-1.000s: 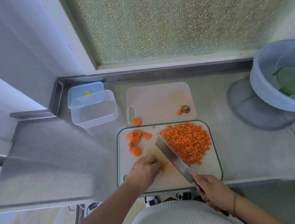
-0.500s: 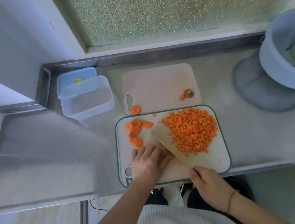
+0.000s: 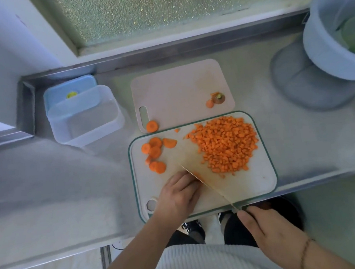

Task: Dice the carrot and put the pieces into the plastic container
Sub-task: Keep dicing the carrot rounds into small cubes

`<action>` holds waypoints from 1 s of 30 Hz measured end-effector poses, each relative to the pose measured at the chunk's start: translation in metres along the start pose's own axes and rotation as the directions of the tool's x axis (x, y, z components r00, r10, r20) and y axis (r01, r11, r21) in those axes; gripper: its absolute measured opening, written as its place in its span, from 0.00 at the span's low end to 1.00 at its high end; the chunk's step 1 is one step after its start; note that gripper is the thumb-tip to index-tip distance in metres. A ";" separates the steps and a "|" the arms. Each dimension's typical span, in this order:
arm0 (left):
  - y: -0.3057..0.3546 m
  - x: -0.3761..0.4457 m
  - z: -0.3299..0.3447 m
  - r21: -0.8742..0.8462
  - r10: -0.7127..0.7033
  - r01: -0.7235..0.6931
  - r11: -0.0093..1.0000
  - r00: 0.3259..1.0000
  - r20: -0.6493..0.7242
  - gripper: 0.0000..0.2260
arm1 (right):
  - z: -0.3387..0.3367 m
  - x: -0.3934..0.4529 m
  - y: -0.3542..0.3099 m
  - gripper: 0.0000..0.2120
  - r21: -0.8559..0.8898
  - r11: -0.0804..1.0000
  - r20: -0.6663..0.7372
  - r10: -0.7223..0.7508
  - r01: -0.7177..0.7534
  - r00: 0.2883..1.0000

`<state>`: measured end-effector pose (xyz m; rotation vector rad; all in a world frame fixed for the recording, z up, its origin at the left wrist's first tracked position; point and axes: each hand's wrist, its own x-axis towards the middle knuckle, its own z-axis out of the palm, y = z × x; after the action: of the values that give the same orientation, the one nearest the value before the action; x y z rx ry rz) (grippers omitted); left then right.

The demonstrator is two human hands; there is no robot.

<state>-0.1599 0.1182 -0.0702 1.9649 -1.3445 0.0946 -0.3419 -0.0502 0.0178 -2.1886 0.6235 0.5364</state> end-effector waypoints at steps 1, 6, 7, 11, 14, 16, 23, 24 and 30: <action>0.000 0.001 0.000 -0.008 -0.002 0.002 1.000 1.000 -0.002 0.05 | 0.001 0.002 -0.001 0.41 -0.006 1.000 -0.006 0.000 0.000 1.000; 0.001 0.002 -0.001 0.017 0.000 0.000 1.000 1.000 -0.004 0.05 | 0.003 0.022 -0.022 0.34 -0.031 0.998 -0.025 -0.052 0.051 0.998; 0.001 0.001 -0.002 0.029 0.002 -0.002 1.000 1.000 -0.001 0.05 | 0.002 0.023 -0.024 0.34 0.021 0.998 -0.042 -0.066 0.067 0.997; 0.001 -0.005 -0.005 0.073 -0.004 0.003 0.997 1.000 0.011 0.05 | -0.006 0.010 -0.014 0.36 0.100 0.993 -0.056 -0.058 0.063 0.997; 0.002 -0.006 -0.004 0.064 -0.017 0.017 0.998 1.000 0.006 0.05 | -0.002 -0.004 -0.006 0.38 0.087 0.996 0.002 -0.014 0.014 1.000; 0.003 -0.006 -0.004 0.055 -0.015 0.015 0.998 1.000 0.007 0.05 | 0.002 -0.003 -0.008 0.38 0.055 0.998 0.013 0.003 -0.004 1.000; 0.005 -0.004 -0.006 0.060 -0.033 0.032 0.998 0.999 0.002 0.02 | 0.007 0.016 -0.024 0.34 0.119 0.992 -0.042 -0.046 0.050 0.998; 0.005 -0.006 -0.007 0.067 -0.034 0.034 0.997 0.999 -0.001 0.02 | 0.006 0.011 -0.021 0.35 0.147 0.988 -0.036 -0.045 0.050 0.998; 0.008 -0.013 -0.007 0.104 -0.044 0.048 0.993 0.998 -0.037 0.04 | 0.009 -0.004 -0.010 0.38 0.138 0.990 0.020 0.016 -0.019 1.000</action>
<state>-0.1698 0.1309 -0.0667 2.0715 -1.2944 0.1794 -0.3410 -0.0363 0.0198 -2.0474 0.6508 0.5075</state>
